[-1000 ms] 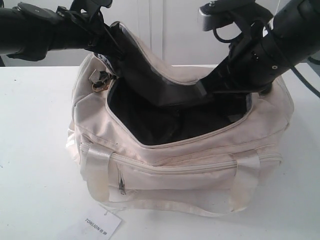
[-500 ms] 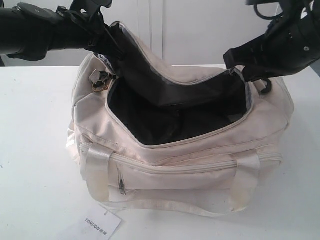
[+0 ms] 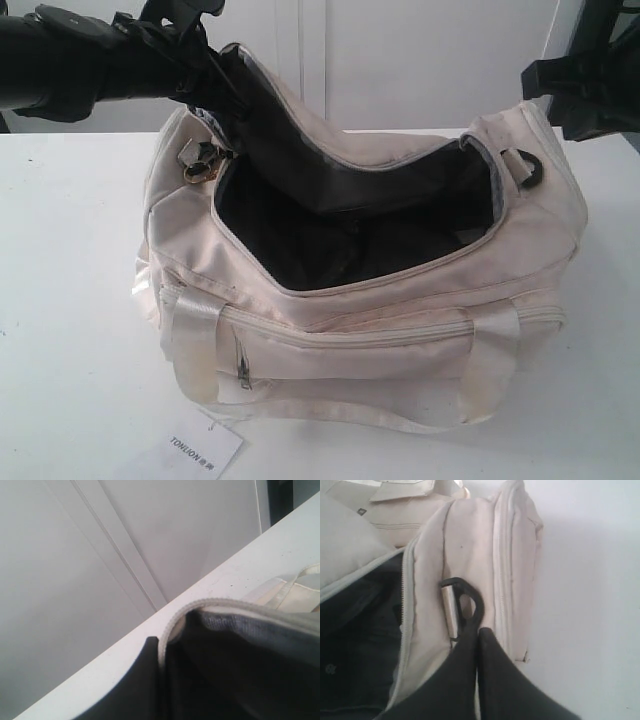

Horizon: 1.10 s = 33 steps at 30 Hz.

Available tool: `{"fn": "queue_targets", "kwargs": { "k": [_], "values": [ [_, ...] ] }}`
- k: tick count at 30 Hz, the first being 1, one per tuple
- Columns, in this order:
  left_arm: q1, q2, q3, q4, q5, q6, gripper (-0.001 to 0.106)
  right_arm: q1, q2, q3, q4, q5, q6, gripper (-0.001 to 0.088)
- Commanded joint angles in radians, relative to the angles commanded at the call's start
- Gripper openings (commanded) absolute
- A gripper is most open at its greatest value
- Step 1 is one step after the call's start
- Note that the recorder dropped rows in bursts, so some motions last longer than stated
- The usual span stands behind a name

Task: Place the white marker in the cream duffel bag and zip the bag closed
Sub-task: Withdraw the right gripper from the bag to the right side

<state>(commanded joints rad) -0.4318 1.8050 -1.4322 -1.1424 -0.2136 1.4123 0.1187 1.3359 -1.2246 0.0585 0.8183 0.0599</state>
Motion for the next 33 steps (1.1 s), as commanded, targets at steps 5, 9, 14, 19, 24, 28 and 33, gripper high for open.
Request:
{"fn": "queue_targets", "kwargs": {
  "k": [5, 9, 14, 19, 24, 28, 33],
  "values": [
    [0.0, 0.0, 0.0, 0.0, 0.0, 0.0, 0.0, 0.0, 0.0, 0.0, -0.004, -0.004, 0.0, 0.0],
    [0.0, 0.0, 0.0, 0.0, 0.0, 0.0, 0.0, 0.0, 0.0, 0.0, -0.006, -0.004, -0.007, 0.0],
    [0.0, 0.0, 0.0, 0.0, 0.0, 0.0, 0.0, 0.0, 0.0, 0.0, -0.006, -0.004, -0.007, 0.0],
    [0.0, 0.0, 0.0, 0.0, 0.0, 0.0, 0.0, 0.0, 0.0, 0.0, -0.003, -0.004, -0.007, 0.0],
    [0.0, 0.0, 0.0, 0.0, 0.0, 0.0, 0.0, 0.0, 0.0, 0.0, 0.001, -0.011, -0.002, 0.0],
    [0.0, 0.0, 0.0, 0.0, 0.0, 0.0, 0.0, 0.0, 0.0, 0.0, 0.027, -0.016, -0.002, 0.0],
    [0.0, 0.0, 0.0, -0.002, 0.007, 0.0, 0.0, 0.0, 0.0, 0.0, 0.027, -0.016, -0.002, 0.0]
  ]
}}
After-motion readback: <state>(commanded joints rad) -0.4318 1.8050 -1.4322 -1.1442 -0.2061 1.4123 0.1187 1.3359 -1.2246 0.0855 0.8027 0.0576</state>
